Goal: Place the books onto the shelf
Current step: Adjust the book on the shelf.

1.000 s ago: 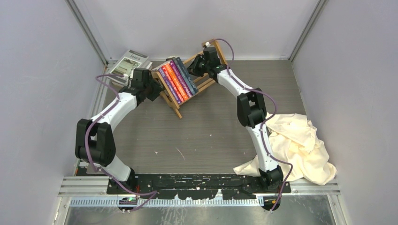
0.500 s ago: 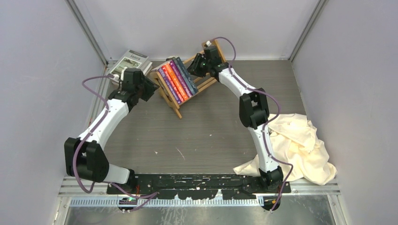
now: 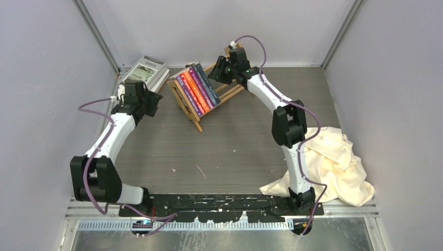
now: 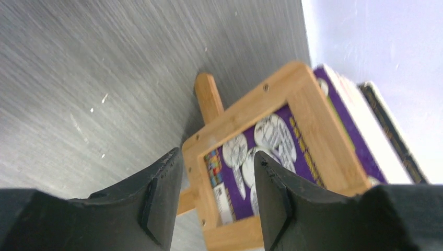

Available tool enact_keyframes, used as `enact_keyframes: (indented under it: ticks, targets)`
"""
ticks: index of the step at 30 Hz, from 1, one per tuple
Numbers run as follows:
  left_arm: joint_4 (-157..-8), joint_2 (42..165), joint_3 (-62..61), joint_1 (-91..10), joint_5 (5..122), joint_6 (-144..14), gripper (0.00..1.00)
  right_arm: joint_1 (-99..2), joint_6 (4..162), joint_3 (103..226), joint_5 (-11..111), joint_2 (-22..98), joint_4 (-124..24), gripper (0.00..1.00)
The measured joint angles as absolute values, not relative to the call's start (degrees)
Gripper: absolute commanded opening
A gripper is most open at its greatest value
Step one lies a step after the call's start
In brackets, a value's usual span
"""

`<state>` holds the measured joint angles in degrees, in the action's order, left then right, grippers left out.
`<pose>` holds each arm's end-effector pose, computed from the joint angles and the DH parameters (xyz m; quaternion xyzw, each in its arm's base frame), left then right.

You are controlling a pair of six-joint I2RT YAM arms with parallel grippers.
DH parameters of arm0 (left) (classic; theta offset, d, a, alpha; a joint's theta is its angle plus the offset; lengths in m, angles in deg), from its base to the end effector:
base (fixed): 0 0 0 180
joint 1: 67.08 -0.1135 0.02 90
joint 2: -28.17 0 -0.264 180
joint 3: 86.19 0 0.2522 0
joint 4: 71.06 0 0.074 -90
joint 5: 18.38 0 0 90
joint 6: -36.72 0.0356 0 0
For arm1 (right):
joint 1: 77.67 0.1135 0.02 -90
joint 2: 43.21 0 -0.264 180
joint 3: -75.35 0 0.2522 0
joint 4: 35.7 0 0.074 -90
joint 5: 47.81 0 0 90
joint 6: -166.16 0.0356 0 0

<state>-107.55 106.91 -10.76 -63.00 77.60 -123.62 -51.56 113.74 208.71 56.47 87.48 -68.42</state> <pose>0.3038 -0.0180 0.2878 -0.5128 0.7452 -0.2186 0.3659 0.4792 0.2446 0.2711 0.0241 0.8614 0.3530 0.3643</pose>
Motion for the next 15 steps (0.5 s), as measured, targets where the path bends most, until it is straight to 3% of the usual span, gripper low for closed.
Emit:
enact_keyframes:
  ticks: [15]
  targets:
    - [-89.38,127.17,-9.43,-74.85,75.85,-134.12,0.57,-50.97,110.04,198.41,53.94,77.89,-65.77,0.58]
